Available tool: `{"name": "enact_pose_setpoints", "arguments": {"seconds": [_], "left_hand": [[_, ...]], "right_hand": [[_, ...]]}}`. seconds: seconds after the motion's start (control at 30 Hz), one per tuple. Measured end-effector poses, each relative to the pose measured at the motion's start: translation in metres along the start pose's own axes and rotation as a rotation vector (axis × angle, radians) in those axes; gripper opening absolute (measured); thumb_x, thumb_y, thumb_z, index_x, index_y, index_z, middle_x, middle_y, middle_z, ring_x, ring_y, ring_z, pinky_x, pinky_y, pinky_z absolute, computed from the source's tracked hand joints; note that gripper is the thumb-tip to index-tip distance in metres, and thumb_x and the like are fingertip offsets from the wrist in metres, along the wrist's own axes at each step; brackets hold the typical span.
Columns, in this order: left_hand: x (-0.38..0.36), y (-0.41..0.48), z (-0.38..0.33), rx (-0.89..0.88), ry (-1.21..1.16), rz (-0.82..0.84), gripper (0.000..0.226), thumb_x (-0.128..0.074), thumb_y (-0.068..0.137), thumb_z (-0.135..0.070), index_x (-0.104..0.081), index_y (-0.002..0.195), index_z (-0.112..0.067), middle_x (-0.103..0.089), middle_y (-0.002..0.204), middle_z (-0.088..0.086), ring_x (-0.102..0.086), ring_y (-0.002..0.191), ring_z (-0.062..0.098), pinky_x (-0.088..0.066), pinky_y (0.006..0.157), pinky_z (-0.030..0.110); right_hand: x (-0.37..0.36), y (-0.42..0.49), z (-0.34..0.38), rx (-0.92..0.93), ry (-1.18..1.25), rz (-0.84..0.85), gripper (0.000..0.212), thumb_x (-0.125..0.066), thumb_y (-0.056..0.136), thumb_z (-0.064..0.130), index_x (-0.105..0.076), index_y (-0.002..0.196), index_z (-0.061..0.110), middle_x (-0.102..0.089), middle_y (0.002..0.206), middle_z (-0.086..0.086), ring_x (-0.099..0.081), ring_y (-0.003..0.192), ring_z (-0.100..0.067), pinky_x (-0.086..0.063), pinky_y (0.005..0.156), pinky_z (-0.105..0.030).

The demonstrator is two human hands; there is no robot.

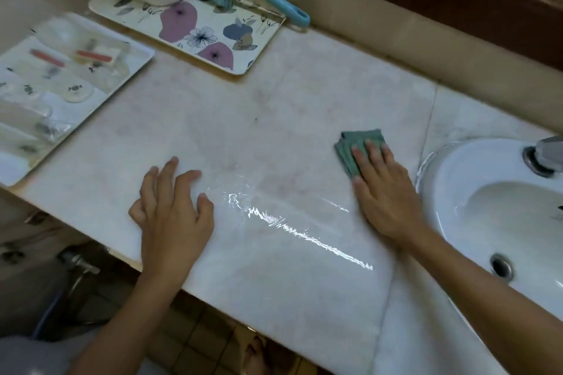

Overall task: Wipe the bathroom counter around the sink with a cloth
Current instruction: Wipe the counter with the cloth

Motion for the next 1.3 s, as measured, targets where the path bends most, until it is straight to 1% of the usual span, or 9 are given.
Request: {"name": "enact_pose_setpoints", "arguments": {"seconds": [0.13, 0.3, 0.4, 0.5, 0.6, 0.77, 0.9, 1.1, 1.3], "left_hand": [[-0.001, 0.001, 0.0, -0.005, -0.007, -0.002, 0.044, -0.037, 0.087, -0.035, -0.049, 0.128, -0.026, -0.03, 0.155, -0.002, -0.015, 0.146, 0.023, -0.019, 0.108, 0.05], [0.02, -0.001, 0.002, 0.006, -0.34, -0.135, 0.041, -0.031, 0.094, -0.039, -0.047, 0.13, -0.028, -0.037, 0.15, -0.007, -0.028, 0.14, 0.01, -0.019, 0.107, 0.037], [0.035, -0.008, 0.011, -0.027, -0.63, -0.246, 0.046, -0.034, 0.095, -0.036, -0.046, 0.135, -0.018, -0.045, 0.145, 0.002, -0.041, 0.133, 0.012, -0.032, 0.106, 0.027], [0.038, -0.009, 0.016, -0.018, -0.669, -0.266, 0.047, -0.036, 0.094, -0.034, -0.051, 0.133, -0.012, -0.05, 0.14, 0.006, -0.045, 0.131, 0.018, -0.034, 0.108, 0.025], [0.03, -0.005, 0.012, -0.012, -0.578, -0.193, 0.048, -0.037, 0.091, -0.039, -0.056, 0.128, -0.015, -0.053, 0.139, 0.004, -0.045, 0.131, 0.019, -0.034, 0.11, 0.043], [0.024, -0.004, 0.0, -0.045, -0.387, -0.123, 0.051, -0.034, 0.086, -0.049, -0.06, 0.122, -0.024, -0.055, 0.137, -0.004, -0.044, 0.129, 0.017, -0.021, 0.1, 0.035], [0.021, -0.003, -0.003, -0.067, -0.294, -0.099, 0.049, -0.032, 0.085, -0.049, -0.062, 0.117, -0.028, -0.056, 0.134, -0.008, -0.042, 0.129, 0.014, -0.021, 0.097, 0.035], [0.017, -0.001, -0.002, -0.068, -0.225, -0.083, 0.053, -0.029, 0.087, -0.052, -0.067, 0.112, -0.024, -0.055, 0.138, -0.005, -0.04, 0.132, 0.017, -0.023, 0.099, 0.037], [0.013, -0.003, -0.006, -0.015, -0.112, -0.015, 0.038, -0.04, 0.093, -0.043, -0.061, 0.116, -0.021, -0.055, 0.135, 0.0, -0.038, 0.133, 0.022, -0.026, 0.102, 0.045]], "right_hand": [[-0.005, 0.083, 0.042, -0.134, -0.043, -0.03, 0.059, -0.02, 0.1, 0.039, -0.009, 0.154, 0.02, -0.005, 0.162, -0.009, -0.002, 0.148, -0.032, -0.016, 0.116, -0.047], [-0.04, 0.063, 0.21, 0.281, 0.009, 0.053, 0.057, -0.022, 0.101, 0.039, -0.007, 0.154, 0.025, -0.002, 0.163, -0.003, 0.002, 0.149, -0.028, -0.012, 0.117, -0.046], [-0.054, -0.009, 0.254, 0.511, 0.009, 0.09, 0.057, -0.025, 0.1, 0.04, -0.011, 0.154, 0.028, -0.004, 0.162, -0.001, 0.002, 0.149, -0.026, -0.01, 0.117, -0.044], [-0.055, -0.103, 0.227, 0.665, -0.029, 0.129, 0.057, -0.027, 0.101, 0.042, -0.012, 0.154, 0.028, -0.005, 0.162, 0.0, 0.003, 0.149, -0.025, -0.013, 0.117, -0.043], [-0.043, -0.159, 0.141, 0.673, -0.075, 0.109, 0.056, -0.028, 0.1, 0.043, -0.014, 0.153, 0.03, -0.008, 0.162, 0.003, -0.003, 0.149, -0.022, -0.019, 0.114, -0.041], [-0.02, -0.093, 0.033, 0.24, -0.077, 0.078, 0.06, -0.019, 0.095, 0.048, -0.012, 0.152, 0.033, -0.011, 0.161, 0.004, -0.007, 0.149, -0.019, -0.025, 0.111, -0.045], [-0.02, -0.031, 0.062, -0.156, -0.014, -0.029, 0.06, -0.017, 0.098, 0.044, -0.005, 0.154, 0.025, -0.002, 0.163, -0.004, 0.003, 0.148, -0.027, -0.012, 0.116, -0.044], [-0.05, -0.122, 0.197, 0.324, 0.012, -0.003, 0.061, -0.03, 0.097, 0.046, -0.018, 0.153, 0.027, -0.012, 0.162, -0.002, -0.005, 0.149, -0.027, -0.018, 0.116, -0.046], [-0.034, -0.211, 0.085, 0.275, -0.04, -0.008, 0.058, -0.031, 0.098, 0.047, -0.018, 0.153, 0.031, -0.013, 0.161, 0.006, -0.004, 0.149, -0.017, -0.02, 0.113, -0.04]]}}
Point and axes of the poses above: each hand's wrist, its own y-axis towards the middle knuckle, its own x-axis out of the back of the hand, z = x × y, the point moved 10 cm from there along y, towards the middle knuckle
